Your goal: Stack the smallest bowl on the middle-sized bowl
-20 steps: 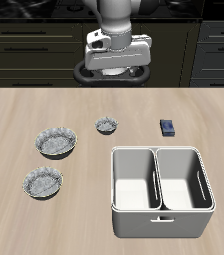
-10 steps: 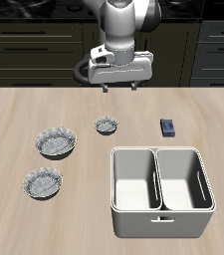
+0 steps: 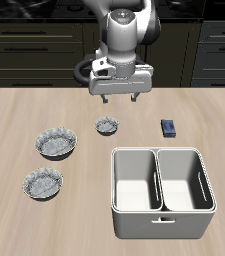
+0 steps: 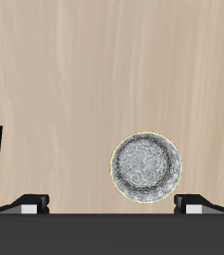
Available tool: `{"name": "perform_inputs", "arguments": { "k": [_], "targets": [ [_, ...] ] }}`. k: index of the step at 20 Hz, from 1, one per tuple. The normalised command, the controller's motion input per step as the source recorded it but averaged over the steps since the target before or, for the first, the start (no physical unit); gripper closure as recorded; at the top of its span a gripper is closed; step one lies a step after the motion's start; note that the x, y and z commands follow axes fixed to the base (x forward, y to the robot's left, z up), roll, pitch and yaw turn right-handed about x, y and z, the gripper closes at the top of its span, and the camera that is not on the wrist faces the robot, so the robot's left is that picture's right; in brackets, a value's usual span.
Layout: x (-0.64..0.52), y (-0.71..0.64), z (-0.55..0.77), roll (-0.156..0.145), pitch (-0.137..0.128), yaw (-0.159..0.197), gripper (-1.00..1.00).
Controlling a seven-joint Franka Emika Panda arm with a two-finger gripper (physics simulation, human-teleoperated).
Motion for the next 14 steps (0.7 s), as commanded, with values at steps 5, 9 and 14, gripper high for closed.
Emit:
{"name": "perform_inputs", "arguments": {
  "k": [5, 9, 14],
  "targets": [
    [0.05, -0.05, -0.18, -0.018, 0.025, 0.006, -1.00],
    [0.05, -0.06, -0.21, -0.014, 0.018, -0.001, -1.00],
    [0.03, 0.03, -0.24, 0.007, 0.044, -0.012, -1.00]
  ]
}}
